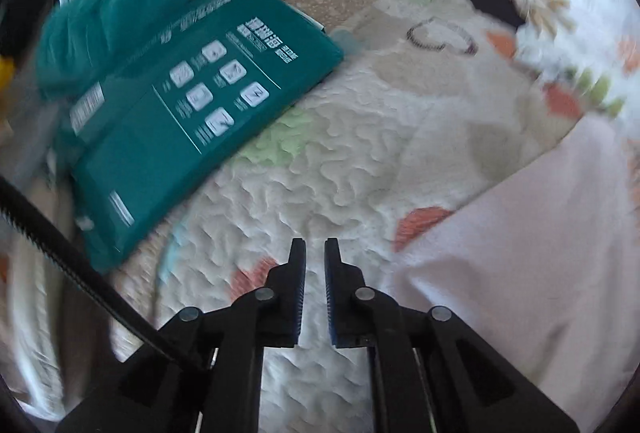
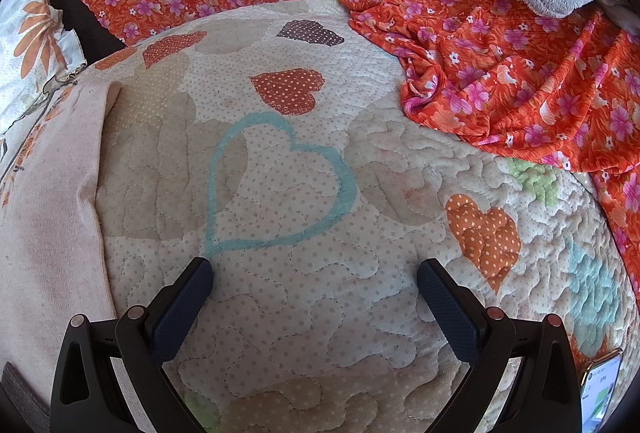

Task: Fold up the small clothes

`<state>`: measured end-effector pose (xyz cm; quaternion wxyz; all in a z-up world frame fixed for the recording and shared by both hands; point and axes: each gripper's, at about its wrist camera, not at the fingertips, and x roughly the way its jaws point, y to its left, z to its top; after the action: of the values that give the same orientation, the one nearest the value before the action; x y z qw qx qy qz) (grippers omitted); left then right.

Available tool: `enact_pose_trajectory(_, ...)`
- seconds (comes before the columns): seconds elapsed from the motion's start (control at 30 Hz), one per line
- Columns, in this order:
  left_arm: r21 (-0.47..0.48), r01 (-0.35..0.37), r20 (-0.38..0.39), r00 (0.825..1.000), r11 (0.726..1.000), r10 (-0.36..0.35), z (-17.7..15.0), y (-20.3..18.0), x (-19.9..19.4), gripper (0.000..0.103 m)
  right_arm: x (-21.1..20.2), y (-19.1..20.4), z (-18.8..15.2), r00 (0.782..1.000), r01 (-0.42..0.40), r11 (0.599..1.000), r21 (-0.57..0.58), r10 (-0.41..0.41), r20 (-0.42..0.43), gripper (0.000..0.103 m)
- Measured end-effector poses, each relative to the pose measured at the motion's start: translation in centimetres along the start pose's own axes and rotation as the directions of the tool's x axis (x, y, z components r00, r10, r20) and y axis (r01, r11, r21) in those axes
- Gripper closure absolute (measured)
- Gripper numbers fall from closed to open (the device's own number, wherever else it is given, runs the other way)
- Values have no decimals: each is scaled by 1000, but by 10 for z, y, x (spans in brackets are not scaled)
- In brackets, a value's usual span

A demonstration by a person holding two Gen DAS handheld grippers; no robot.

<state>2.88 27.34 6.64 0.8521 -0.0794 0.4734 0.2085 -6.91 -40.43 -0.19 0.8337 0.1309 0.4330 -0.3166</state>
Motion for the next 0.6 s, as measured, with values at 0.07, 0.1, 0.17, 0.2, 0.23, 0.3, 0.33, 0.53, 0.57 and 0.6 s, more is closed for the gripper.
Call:
enact_pose_trajectory(0.07,-33,102,-4,995,994,-102,-11,3,-16,68,0,0,0,1000,1,1000,-1,-1,0,0)
enact_pose_trajectory(0.1,-37,158,5,987,987,-158,-13,-1,-24,53,0,-1,0,1000,-1,1000,0,1,0,0)
enact_pose_trajectory(0.17,-24,222,29,975,975,-221,-17,-15,-38,40,0,1,0,1000,4,1000,-2,-4,1,0)
enact_pose_trajectory(0.2,-11,246,46,968,969,-245,-21,-24,-46,38,0,0,0,1000,4,1000,0,-4,0,0)
enact_pose_trajectory(0.23,-3,260,55,964,966,-259,-19,-34,-48,38,0,0,0,1000,6,1000,-1,-6,1,0)
enact_pose_trajectory(0.3,27,294,84,952,955,-295,-17,-56,-45,38,1,-3,0,1000,5,1000,11,-5,-6,0)
enact_pose_trajectory(0.33,46,309,96,945,950,-312,-16,-65,-42,38,1,0,3,1000,4,1000,24,-3,-22,0)
enact_pose_trajectory(0.53,112,358,78,927,927,-367,-36,-110,-30,38,7,-2,24,978,-21,1000,19,25,-208,2)
enact_pose_trajectory(0.57,110,379,67,920,919,-387,-35,-113,-28,38,-4,-4,29,977,0,999,49,11,-214,25)
enact_pose_trajectory(0.6,117,395,68,912,911,-405,-36,-118,-30,38,-24,-4,31,983,-36,996,82,50,-174,58)
